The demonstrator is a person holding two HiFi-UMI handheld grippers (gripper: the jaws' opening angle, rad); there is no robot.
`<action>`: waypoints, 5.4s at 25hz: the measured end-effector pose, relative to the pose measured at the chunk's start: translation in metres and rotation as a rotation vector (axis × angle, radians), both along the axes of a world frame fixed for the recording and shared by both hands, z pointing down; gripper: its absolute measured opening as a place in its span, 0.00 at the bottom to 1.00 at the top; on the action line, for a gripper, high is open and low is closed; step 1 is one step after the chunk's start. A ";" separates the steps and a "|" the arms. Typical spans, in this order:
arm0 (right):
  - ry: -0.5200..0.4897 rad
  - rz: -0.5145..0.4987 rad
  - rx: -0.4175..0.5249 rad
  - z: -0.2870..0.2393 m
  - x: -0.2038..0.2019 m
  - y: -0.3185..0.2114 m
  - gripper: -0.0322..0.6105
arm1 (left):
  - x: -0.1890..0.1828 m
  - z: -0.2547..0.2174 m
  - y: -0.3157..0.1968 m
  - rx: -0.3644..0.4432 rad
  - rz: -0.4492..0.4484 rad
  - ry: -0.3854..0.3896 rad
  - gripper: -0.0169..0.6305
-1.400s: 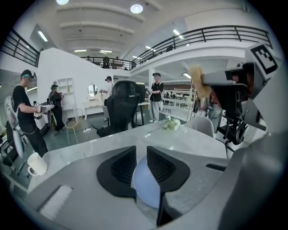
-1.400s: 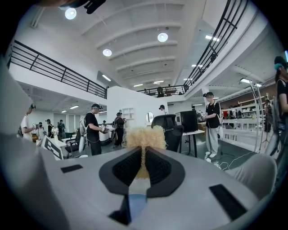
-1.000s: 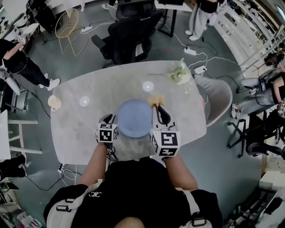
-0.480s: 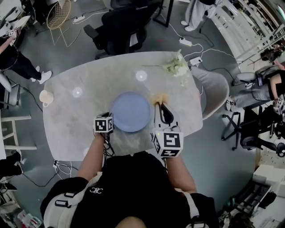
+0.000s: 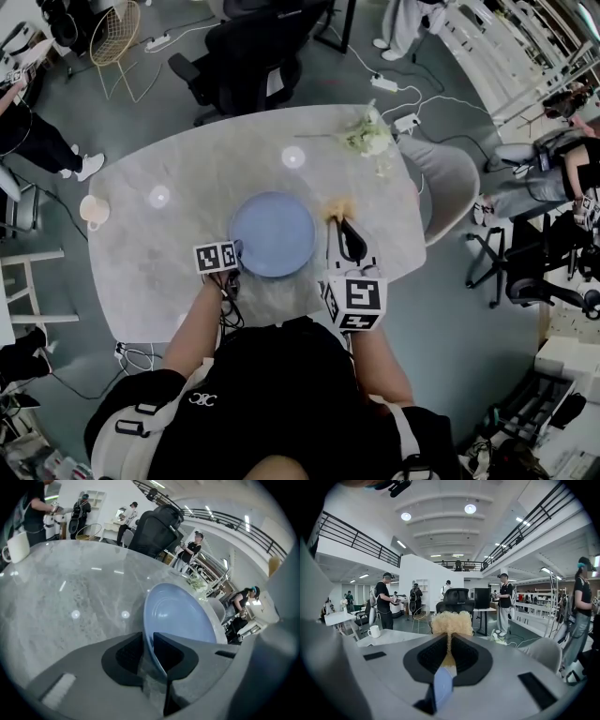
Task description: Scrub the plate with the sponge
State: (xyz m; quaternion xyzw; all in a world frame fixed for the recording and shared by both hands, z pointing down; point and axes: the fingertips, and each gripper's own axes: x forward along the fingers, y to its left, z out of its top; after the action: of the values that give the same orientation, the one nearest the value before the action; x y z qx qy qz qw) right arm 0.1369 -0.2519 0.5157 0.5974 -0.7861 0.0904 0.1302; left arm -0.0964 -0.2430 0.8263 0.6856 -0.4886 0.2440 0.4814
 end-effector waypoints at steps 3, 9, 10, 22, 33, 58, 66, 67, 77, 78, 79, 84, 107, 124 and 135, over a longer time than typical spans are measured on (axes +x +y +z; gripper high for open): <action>-0.005 0.003 -0.005 0.003 -0.002 -0.001 0.09 | 0.002 0.004 0.001 -0.054 -0.058 0.117 0.13; -0.008 -0.013 -0.010 0.003 -0.010 -0.001 0.09 | 0.020 0.006 0.010 -0.105 -0.077 0.240 0.13; -0.008 -0.016 -0.010 0.003 -0.012 -0.001 0.09 | 0.022 0.007 0.011 -0.108 -0.073 0.242 0.12; -0.023 -0.020 -0.007 0.004 -0.014 -0.003 0.09 | 0.026 -0.010 0.011 -0.103 -0.148 0.369 0.07; -0.055 -0.089 0.005 0.002 -0.032 -0.001 0.09 | 0.009 -0.072 0.006 -0.011 -0.191 0.341 0.08; 0.231 -0.782 -0.161 0.045 -0.228 0.020 0.09 | -0.014 -0.230 0.011 0.243 -0.174 0.342 0.08; 0.250 -0.736 -0.220 0.053 -0.225 0.008 0.09 | -0.002 -0.236 0.012 0.291 -0.114 0.277 0.08; 0.235 -0.726 -0.231 0.053 -0.223 0.006 0.09 | -0.001 -0.236 0.012 0.296 -0.107 0.273 0.08; 0.145 -0.546 -0.225 0.043 -0.186 -0.027 0.09 | 0.016 -0.243 0.009 0.322 -0.015 0.234 0.09; 0.136 -0.521 -0.221 0.042 -0.181 -0.032 0.09 | 0.017 -0.243 0.009 0.326 -0.004 0.228 0.09; 0.130 -0.495 -0.217 0.042 -0.174 -0.036 0.09 | 0.019 -0.243 0.008 0.328 0.007 0.230 0.09; 0.145 -0.386 -0.219 0.045 -0.136 -0.052 0.09 | 0.034 -0.240 0.008 0.324 0.048 0.264 0.10; 0.214 -0.174 -0.294 0.078 -0.046 -0.055 0.09 | 0.013 -0.276 0.001 0.463 -0.019 0.267 0.11; 0.057 -0.488 -0.587 0.117 -0.112 0.026 0.09 | -0.020 -0.279 -0.010 0.504 -0.149 0.258 0.12; 0.020 -0.628 -0.552 0.102 -0.166 0.047 0.09 | -0.015 -0.270 -0.006 0.472 -0.138 0.278 0.12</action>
State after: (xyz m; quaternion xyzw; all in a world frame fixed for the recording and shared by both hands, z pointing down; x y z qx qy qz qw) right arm -0.0289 -0.2051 0.6179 0.2720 -0.8751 0.2477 0.3145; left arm -0.1109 -0.2486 0.5559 0.7708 -0.5065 -0.0060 0.3865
